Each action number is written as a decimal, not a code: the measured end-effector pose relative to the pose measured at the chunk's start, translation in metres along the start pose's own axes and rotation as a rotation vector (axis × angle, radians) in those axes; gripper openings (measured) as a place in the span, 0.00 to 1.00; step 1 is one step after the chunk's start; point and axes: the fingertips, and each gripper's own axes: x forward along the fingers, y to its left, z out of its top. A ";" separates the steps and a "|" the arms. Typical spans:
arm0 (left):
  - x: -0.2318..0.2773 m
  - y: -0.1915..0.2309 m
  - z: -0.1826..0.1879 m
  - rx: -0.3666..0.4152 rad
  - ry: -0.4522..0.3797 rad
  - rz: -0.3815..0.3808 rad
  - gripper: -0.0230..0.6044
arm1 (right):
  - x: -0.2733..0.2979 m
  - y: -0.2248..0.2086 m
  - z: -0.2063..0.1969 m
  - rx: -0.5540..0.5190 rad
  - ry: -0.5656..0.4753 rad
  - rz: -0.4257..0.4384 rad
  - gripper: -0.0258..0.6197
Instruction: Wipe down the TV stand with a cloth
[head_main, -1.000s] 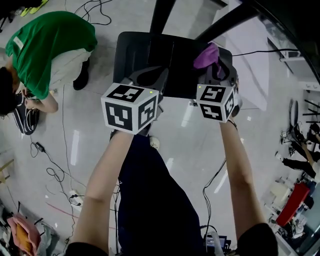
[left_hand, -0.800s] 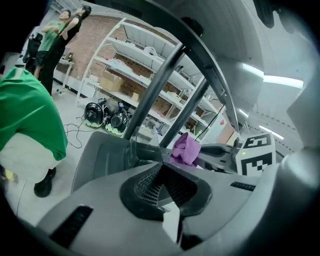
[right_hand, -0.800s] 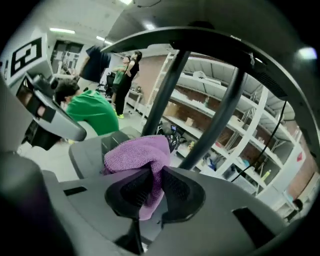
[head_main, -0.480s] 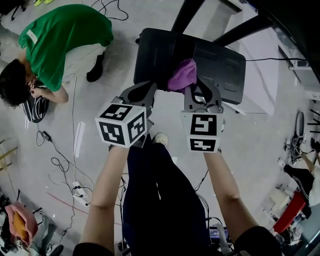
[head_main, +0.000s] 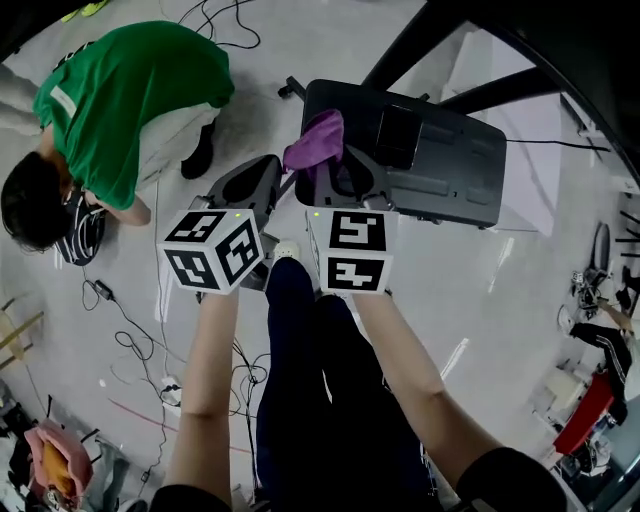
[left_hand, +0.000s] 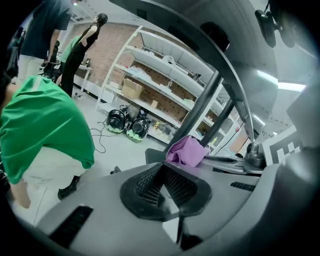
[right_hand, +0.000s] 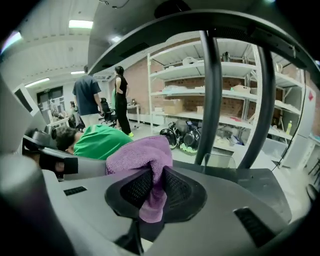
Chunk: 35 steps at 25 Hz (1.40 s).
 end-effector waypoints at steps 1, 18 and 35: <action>0.004 0.009 0.006 0.007 0.000 0.005 0.05 | 0.012 0.002 0.004 0.014 0.000 -0.012 0.15; 0.082 0.075 0.015 0.057 0.105 -0.026 0.05 | 0.127 -0.004 0.000 -0.045 0.108 -0.108 0.15; 0.152 0.030 0.001 0.230 0.280 -0.236 0.05 | 0.088 -0.069 -0.016 0.204 0.079 -0.472 0.15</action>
